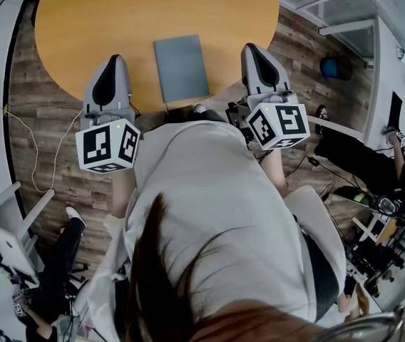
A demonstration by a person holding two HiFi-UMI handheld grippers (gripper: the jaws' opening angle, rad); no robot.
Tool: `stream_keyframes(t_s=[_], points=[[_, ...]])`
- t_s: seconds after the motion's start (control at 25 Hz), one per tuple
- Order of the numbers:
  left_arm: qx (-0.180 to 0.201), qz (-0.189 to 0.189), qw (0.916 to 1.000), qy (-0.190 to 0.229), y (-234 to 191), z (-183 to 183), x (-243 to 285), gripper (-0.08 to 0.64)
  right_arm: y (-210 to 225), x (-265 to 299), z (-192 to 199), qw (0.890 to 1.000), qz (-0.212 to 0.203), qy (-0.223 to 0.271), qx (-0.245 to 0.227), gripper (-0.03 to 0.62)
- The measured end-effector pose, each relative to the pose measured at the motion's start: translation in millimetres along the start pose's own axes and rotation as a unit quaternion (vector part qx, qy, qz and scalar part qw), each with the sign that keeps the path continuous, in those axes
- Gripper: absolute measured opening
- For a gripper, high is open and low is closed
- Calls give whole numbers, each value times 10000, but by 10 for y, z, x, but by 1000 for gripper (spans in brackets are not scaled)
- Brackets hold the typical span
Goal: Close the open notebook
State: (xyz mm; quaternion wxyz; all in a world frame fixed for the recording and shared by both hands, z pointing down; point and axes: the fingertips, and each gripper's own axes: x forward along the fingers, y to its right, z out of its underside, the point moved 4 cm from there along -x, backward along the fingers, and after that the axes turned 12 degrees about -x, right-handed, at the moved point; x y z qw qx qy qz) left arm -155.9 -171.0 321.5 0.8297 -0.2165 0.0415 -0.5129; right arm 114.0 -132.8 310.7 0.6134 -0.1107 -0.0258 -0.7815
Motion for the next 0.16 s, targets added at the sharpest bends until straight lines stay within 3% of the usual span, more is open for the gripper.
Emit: stream_keyframes(t_s=[0.16], points=[[842,-205,9962,-70,35,9,-4,15,-11,4,3,10000,17,14,-76,2]])
